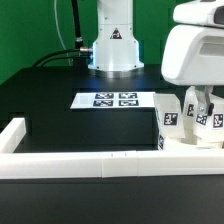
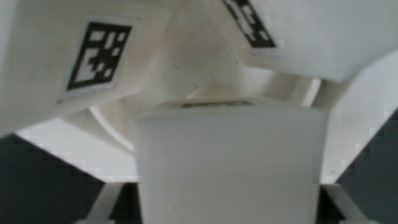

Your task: Assemble stool

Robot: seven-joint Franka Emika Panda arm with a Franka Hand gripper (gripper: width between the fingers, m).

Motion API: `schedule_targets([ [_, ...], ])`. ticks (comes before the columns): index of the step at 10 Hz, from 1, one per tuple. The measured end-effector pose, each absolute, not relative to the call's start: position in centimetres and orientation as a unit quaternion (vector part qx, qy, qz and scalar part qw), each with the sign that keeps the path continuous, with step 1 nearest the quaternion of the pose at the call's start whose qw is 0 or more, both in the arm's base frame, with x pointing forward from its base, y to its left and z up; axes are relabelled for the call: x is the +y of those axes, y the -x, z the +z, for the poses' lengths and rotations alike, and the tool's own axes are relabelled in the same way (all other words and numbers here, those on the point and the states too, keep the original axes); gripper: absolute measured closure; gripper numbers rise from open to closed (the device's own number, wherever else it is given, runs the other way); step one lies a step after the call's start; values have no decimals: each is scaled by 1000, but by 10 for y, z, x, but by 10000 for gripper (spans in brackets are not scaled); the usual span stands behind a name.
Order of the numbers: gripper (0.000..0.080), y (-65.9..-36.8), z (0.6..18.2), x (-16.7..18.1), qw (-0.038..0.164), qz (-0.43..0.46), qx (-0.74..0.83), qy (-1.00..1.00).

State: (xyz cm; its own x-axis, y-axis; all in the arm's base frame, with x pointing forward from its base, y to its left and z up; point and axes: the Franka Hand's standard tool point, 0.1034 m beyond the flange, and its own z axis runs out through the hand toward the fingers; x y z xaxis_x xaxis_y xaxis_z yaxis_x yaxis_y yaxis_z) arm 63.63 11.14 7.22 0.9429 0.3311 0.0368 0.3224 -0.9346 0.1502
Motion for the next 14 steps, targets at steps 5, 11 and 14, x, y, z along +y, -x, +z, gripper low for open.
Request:
schedule_targets([
  [5,464,-644,74,97,8,49,-250,-967],
  [11,463,-643,73,100,-8,44,-419,-907],
  [14,463,-639,70,107,-38,27,-654,-755],
])
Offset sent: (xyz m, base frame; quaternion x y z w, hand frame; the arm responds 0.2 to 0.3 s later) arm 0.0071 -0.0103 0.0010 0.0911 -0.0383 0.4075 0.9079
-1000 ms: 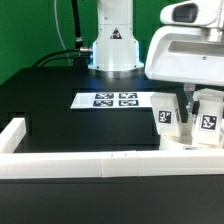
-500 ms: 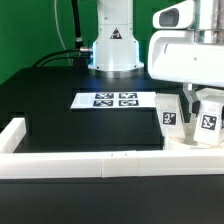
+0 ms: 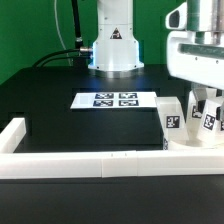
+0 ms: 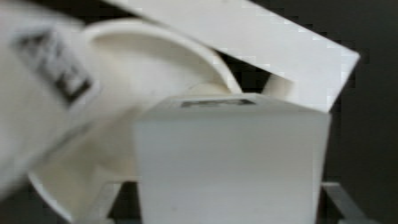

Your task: Assemble stool

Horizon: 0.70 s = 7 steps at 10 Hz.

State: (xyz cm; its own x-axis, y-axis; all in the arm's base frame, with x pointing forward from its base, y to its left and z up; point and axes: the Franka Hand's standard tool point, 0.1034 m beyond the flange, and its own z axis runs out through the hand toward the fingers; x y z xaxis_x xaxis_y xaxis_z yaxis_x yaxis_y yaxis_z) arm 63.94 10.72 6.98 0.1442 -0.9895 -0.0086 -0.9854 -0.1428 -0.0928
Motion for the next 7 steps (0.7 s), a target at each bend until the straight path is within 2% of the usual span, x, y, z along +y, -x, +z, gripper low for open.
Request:
schedule_targets([
  [2,462,-638,69,109,69,-28,758,648],
  [6,462,-637,68,111,71,-18,815,575],
  [7,462,-637,68,111,78,-14,845,529],
])
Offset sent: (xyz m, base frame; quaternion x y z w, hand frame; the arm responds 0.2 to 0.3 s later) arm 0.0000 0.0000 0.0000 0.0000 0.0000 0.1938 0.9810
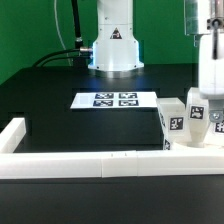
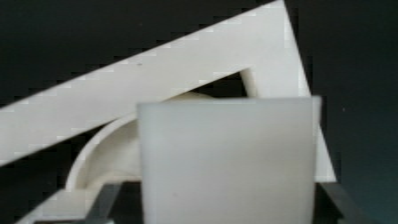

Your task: Assemble stool

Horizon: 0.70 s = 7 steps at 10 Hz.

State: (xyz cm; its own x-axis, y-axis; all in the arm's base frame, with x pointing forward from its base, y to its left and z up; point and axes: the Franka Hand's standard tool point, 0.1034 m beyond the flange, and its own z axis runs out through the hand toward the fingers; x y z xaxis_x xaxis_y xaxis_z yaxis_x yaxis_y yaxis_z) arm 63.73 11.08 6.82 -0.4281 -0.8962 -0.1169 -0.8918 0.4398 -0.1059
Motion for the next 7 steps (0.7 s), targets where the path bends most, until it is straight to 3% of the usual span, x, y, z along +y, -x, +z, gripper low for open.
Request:
schedule_targets([
  [2,462,-634,69,113,127,-29,875,466],
  [3,462,-634,70,113,139,-27,887,440],
  [6,458,-633,70,114,140,-32,873,465],
  [7,229,-633,70,114,141,-31,873,465],
])
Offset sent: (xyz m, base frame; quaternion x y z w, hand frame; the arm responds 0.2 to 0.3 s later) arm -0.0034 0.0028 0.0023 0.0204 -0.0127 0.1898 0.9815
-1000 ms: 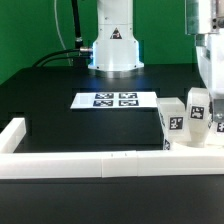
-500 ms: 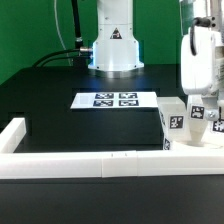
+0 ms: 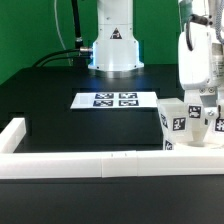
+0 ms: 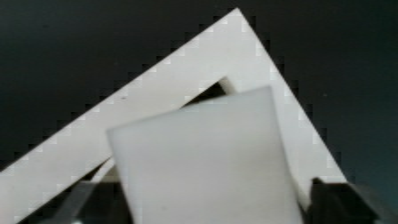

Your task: Assemble stool

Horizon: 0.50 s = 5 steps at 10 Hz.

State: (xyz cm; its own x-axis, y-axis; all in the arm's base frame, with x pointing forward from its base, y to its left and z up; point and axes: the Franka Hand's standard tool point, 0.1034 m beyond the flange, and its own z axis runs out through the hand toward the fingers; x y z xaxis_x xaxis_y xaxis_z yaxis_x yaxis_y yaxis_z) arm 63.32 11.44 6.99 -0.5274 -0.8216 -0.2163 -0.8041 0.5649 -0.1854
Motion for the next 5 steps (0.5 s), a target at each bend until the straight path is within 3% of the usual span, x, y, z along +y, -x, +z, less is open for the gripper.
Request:
schedule_targets([
  [1,229,-635,76,118,141,-40,837,527],
  [2,167,-637,85,123,142,-47,788,597],
  [5,150,-642,96,130,140,-69,658,737],
])
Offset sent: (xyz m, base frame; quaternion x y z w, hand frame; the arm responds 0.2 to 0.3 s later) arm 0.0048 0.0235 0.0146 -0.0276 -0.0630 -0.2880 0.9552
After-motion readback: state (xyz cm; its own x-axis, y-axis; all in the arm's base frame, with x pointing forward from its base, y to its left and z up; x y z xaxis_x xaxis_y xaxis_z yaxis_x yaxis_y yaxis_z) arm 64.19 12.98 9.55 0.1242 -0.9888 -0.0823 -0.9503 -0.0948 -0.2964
